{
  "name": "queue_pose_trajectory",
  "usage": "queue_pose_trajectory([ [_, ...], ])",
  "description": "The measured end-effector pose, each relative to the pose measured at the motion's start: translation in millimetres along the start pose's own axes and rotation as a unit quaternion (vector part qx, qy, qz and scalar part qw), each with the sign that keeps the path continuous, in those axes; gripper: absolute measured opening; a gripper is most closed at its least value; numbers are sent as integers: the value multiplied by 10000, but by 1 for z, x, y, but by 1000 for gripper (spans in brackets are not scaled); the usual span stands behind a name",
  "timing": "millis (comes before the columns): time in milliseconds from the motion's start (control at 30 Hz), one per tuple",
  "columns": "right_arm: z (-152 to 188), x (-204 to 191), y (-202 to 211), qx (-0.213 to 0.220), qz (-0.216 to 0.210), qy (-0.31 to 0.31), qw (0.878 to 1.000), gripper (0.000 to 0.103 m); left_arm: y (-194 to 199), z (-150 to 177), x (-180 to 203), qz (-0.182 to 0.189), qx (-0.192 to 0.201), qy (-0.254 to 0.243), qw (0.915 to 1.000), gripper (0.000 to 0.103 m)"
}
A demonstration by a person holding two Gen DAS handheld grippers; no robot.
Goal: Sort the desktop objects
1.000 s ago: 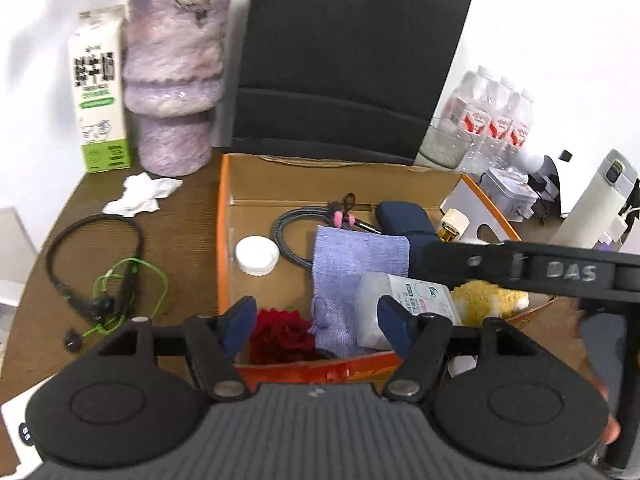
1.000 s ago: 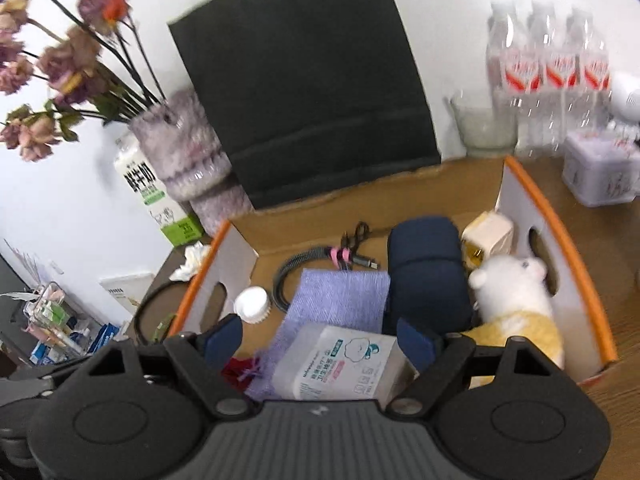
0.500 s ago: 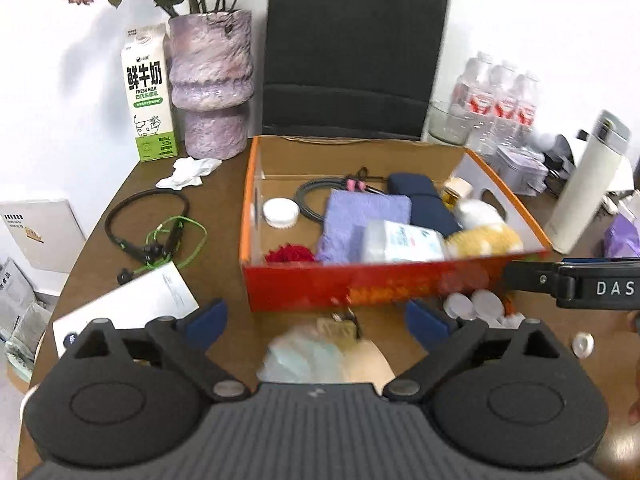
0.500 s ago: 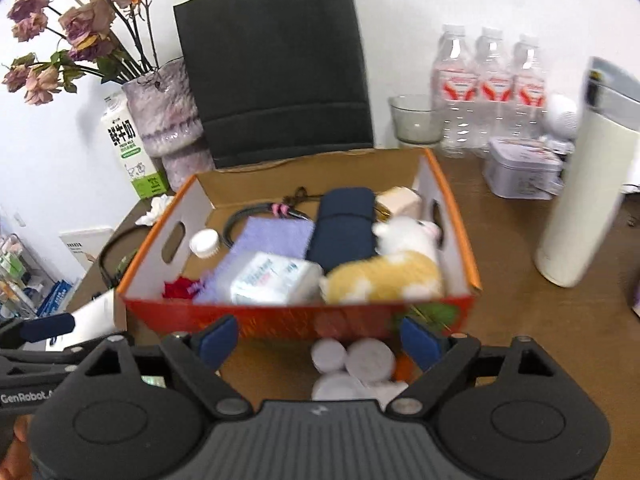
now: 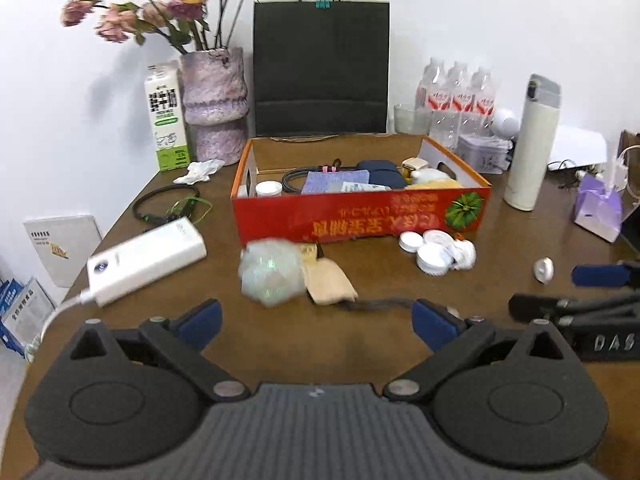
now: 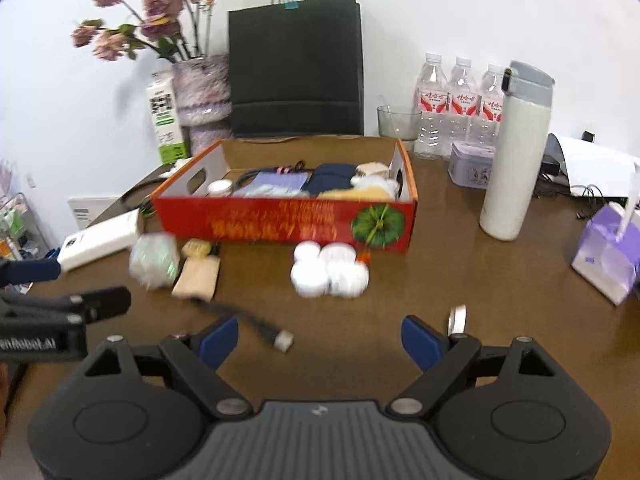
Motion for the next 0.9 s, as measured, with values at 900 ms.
queue_pose_trajectory([
  [900, 94, 0, 51, 811, 62, -10, 9967, 85, 22, 61, 4, -481, 887, -352, 9943, 103],
])
Point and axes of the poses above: each gripper's, at about its wrist camera, not at the fingertips, and y roughly against the way its jaws point, x to its right, z to its underside, the point moved 2 cm from there along -y, roughly the way its jaws point
